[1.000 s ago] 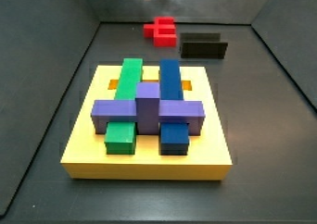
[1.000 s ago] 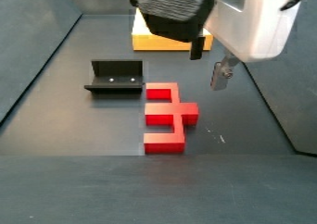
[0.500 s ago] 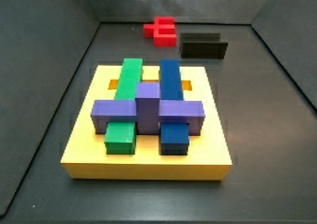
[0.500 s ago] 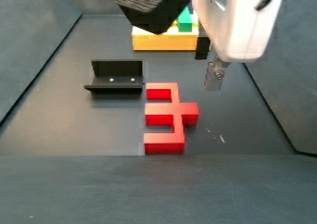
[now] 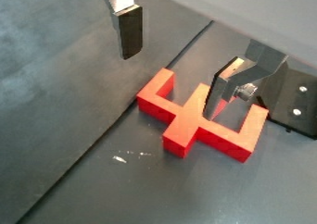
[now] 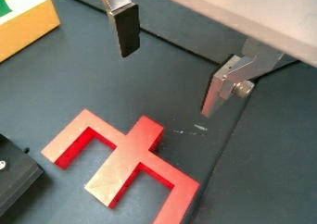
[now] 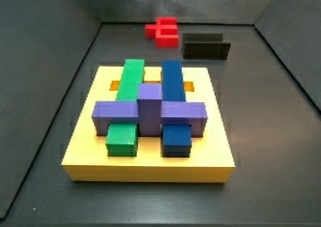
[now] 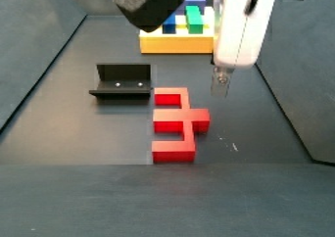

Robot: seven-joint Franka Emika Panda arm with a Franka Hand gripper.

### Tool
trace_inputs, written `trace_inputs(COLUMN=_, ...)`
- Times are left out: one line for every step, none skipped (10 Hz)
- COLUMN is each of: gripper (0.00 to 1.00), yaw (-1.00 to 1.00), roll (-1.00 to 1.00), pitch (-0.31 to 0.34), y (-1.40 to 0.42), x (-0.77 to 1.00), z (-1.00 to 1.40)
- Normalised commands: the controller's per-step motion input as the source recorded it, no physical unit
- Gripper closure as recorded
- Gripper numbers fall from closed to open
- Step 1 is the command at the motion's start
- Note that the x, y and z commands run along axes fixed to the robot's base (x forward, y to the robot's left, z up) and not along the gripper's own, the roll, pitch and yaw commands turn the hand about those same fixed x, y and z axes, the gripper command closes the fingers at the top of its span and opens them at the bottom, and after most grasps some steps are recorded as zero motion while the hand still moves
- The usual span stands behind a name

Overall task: Pick up the red object. Move up. Place the red object on the fixture. Regrasp the red object. Move to above the board. Insert the red object.
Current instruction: Pick up the red object.

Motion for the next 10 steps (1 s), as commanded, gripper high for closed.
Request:
trace_inputs(gripper=0.0, yaw=0.52, roll=-0.16, pitch=-0.039, y=0.0, x=0.17, z=-0.64)
trace_inputs(gripper=0.0, yaw=0.63, roll=-0.23, pitch=-0.08, y=0.04, x=0.23, z=-0.58)
trace_inputs(gripper=0.0, yaw=0.65, roll=-0.26, pitch=-0.069, y=0.0, x=0.25, z=-0.53)
trace_inputs(gripper=0.0, yaw=0.31, roll=-0.27, pitch=-0.039, y=0.0, x=0.29, z=-0.51)
trace_inputs(gripper=0.0, yaw=0.08, roll=-0.19, pitch=-0.067, y=-0.1, x=0.13, z=-0.6)
trace_inputs(gripper=0.0, yaw=0.03, roll=-0.14, pitch=-0.053, y=-0.07, x=0.0, z=-0.63)
trace_inputs(gripper=0.0, yaw=0.0, roll=-0.04, pitch=-0.039, y=0.0, x=-0.02, z=-0.55)
trace_inputs(gripper=0.0, yaw=0.0, roll=-0.02, pitch=-0.013, y=-0.01, x=-0.16, z=-0.4)
trace_inputs(gripper=0.0, yaw=0.0, roll=-0.05, pitch=-0.07, y=-0.03, x=-0.19, z=-0.41)
trace_inputs(gripper=0.0, yaw=0.0, roll=-0.12, pitch=-0.154, y=-0.03, x=0.0, z=-0.55)
